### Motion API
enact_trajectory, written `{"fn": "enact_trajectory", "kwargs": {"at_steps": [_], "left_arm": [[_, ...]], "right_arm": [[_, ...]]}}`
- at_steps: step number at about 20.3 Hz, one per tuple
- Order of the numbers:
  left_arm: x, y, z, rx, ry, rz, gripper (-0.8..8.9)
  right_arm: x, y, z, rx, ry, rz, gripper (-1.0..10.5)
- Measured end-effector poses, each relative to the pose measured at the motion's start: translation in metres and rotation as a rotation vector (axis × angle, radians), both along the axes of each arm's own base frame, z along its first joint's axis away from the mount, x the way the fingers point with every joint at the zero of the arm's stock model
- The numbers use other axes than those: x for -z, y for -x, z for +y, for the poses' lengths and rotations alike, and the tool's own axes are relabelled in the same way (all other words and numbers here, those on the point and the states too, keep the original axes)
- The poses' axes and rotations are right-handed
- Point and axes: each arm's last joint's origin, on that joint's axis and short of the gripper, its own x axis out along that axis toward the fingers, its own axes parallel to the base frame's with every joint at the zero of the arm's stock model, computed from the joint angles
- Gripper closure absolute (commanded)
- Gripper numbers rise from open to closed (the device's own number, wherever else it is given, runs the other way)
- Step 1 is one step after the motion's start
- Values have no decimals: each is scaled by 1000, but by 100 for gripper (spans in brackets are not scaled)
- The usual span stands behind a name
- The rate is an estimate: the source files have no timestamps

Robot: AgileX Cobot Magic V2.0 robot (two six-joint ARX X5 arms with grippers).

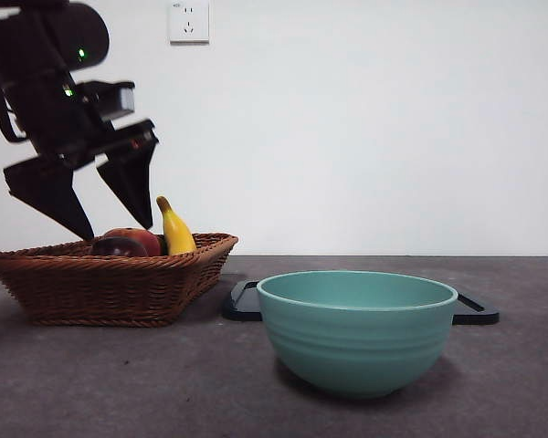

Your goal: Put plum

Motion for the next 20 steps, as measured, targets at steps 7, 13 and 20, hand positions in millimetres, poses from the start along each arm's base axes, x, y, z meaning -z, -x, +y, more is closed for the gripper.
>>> {"fn": "enact_trajectory", "kwargs": {"at_steps": [7,13,20], "left_arm": [[23,-11,-2,-5,-48,29,377],[29,-14,-3,-6,-53,39,454],[29,-13,-3,-6,-54,43,538]], "right_arm": [[0,0,0,1,0,0,548],[0,0,0,1,0,1,548],[0,0,0,1,0,1,548]]}}
